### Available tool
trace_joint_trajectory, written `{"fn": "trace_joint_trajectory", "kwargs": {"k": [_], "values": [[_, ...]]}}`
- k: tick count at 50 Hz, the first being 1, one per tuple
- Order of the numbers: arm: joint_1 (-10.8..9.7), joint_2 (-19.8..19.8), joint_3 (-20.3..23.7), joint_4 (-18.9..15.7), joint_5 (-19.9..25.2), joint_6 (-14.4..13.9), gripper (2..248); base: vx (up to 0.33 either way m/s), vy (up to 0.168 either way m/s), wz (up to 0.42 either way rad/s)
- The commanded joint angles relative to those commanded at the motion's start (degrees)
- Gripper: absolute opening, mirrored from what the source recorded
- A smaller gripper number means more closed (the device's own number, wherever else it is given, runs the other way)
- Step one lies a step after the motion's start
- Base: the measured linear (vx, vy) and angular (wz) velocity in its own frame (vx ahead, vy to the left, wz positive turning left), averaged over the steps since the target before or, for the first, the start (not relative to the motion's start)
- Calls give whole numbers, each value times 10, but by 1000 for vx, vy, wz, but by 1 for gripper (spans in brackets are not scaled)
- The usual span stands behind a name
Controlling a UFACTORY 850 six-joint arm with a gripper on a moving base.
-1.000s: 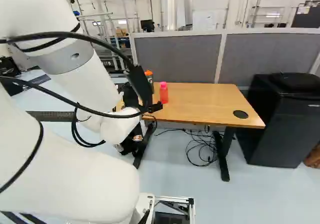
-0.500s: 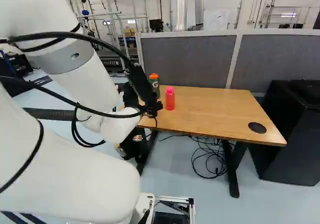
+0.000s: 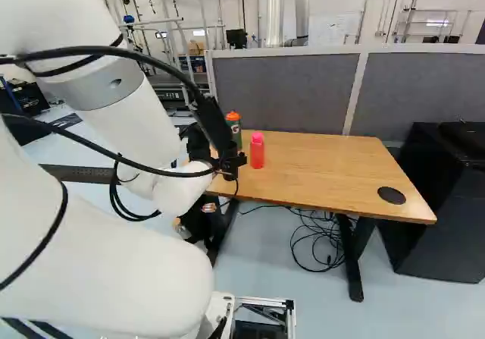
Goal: Pick up the green bottle from the table
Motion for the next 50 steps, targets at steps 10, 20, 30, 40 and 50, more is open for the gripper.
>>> {"fn": "trace_joint_trajectory", "kwargs": {"k": [10, 20, 30, 40, 50], "values": [[0, -2, -15, 0, 0, 0, 247, 0, 0, 0], [0, -7, -35, 0, 0, 0, 247, 0, 0, 0], [0, -23, -63, 0, 0, 0, 247, 0, 0, 0], [0, -42, -93, 0, 0, 0, 247, 0, 0, 0], [0, -61, -125, 0, -13, 0, 247, 0, 0, 0]]}}
